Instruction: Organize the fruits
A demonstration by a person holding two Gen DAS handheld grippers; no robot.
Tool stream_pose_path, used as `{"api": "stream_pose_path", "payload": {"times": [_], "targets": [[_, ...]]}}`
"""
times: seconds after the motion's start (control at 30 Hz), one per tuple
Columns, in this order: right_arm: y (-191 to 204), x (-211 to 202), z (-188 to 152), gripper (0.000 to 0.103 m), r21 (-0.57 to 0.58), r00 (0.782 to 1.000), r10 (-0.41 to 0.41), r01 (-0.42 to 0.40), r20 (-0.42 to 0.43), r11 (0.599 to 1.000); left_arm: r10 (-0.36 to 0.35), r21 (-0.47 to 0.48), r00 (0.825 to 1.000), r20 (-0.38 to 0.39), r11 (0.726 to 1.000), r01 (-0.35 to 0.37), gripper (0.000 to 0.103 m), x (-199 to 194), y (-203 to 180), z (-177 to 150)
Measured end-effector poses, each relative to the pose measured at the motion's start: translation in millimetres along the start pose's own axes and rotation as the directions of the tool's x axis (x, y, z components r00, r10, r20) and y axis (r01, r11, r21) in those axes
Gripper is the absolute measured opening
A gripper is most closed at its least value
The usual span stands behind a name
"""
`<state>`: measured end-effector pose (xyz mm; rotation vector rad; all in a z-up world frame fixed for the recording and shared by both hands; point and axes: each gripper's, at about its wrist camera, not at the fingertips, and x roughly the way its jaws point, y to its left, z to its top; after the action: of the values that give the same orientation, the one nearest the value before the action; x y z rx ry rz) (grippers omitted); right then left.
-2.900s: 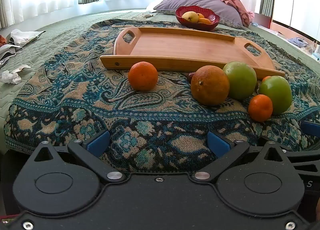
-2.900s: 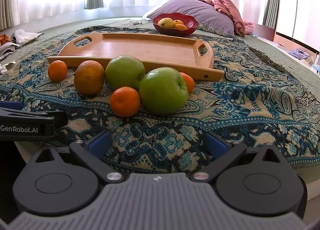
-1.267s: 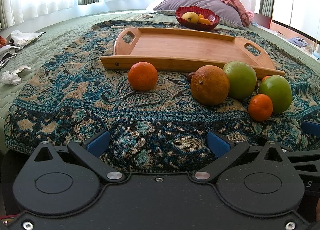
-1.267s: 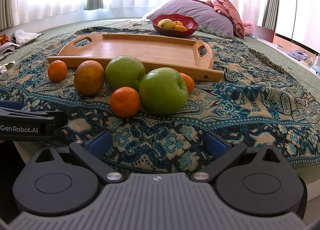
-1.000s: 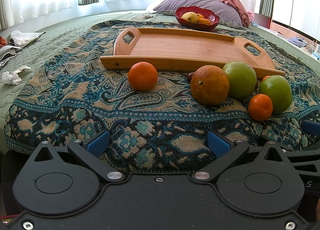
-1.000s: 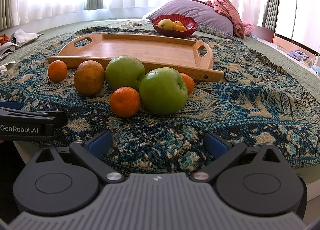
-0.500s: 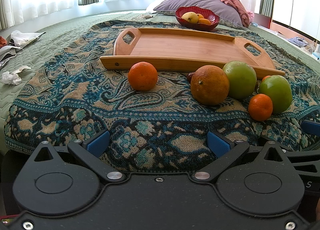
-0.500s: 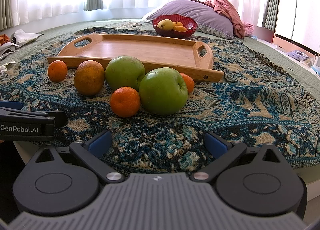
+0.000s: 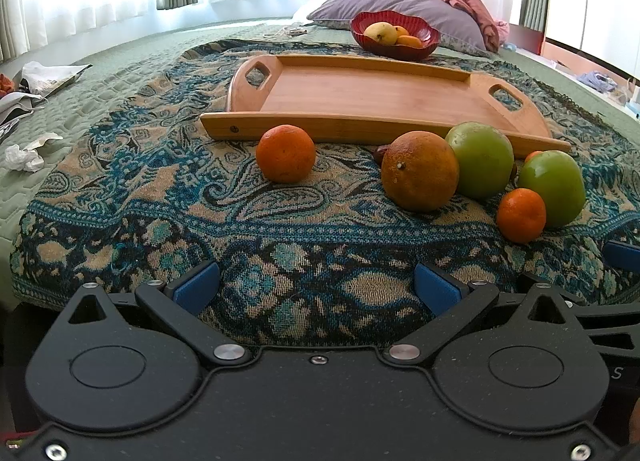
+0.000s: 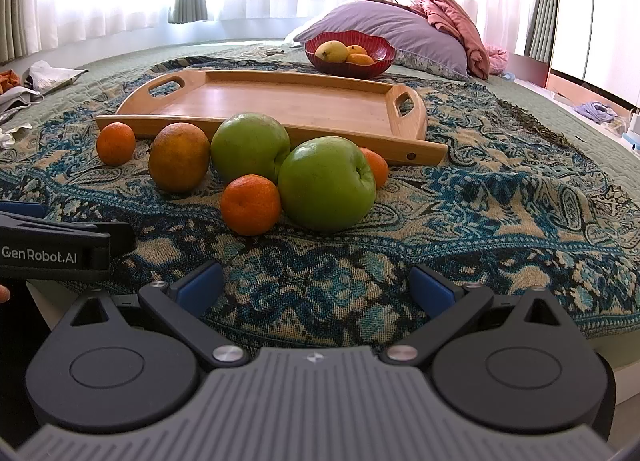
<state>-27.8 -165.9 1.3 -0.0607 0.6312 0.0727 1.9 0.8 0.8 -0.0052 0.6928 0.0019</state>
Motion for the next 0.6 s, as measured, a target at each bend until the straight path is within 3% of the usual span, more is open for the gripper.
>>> {"api": "stream_pose_path", "payload": {"times": [0.47, 0.6], "targets": [[-4, -6, 6, 0.103, -0.006, 1.0, 0.031, -0.031, 0.005, 0.999, -0.046, 0.033, 0.998, -0.051, 0.998, 0.047, 0.103, 9, 7, 18], [-4, -10, 8, 0.094, -0.009, 0.998, 0.055, -0.055, 0.026, 0.998, -0.065, 0.039, 0.997, -0.039, 0.997, 0.066, 0.095, 6, 7, 23]]}}
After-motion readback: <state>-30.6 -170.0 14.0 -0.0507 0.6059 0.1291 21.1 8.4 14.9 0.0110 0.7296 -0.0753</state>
